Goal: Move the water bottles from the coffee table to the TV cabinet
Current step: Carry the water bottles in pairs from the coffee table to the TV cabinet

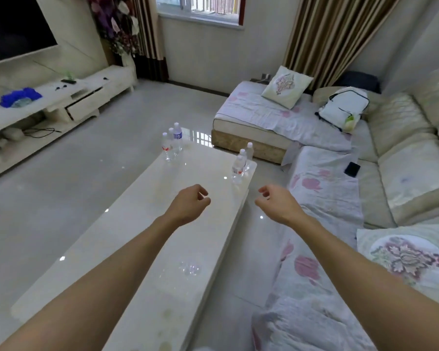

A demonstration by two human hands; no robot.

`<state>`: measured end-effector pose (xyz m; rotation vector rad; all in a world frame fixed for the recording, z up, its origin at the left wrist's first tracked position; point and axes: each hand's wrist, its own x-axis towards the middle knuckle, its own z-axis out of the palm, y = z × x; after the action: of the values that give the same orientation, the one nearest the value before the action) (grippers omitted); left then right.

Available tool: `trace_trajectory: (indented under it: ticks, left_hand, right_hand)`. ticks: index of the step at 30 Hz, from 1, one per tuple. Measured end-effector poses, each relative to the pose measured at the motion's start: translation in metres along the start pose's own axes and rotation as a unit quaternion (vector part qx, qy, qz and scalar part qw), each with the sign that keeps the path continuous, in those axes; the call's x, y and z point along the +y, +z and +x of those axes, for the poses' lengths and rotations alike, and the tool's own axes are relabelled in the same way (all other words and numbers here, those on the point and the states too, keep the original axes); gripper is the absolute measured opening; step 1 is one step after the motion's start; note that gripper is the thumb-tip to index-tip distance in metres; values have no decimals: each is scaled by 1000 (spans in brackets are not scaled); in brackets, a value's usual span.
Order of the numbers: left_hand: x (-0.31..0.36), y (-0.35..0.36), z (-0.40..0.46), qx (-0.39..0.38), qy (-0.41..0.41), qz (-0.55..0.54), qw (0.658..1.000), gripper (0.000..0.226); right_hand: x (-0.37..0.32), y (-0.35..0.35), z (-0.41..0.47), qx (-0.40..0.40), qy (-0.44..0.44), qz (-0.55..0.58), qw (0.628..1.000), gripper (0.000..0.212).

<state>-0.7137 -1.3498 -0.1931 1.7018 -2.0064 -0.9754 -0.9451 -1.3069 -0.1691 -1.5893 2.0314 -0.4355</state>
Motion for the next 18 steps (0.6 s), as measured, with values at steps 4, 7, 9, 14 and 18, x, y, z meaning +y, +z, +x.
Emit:
trace_trajectory:
  ticks: [4,7,9,14,18]
  left_hand:
    - [29,14,73,-1,-19,1,1000,30]
    - [44,22,142,3,-36,1,999,31]
    - [51,29,193,6,-37,1,999,31]
    - [63,49,329,4,-62,2,998,36]
    - [68,61,418,-9,-88,5,996,41]
  right_hand:
    - [22,-32,79,-30,-2,-8,1000,46]
    - [37,-47,150,-38,-14,-21,999,47]
    - [46,-53,202,-36,-25,-29,999,47]
    - [58,-56,338,-53,-25,-34,998,43]
    - [65,-56,429,-90,-7,-42,995,44]
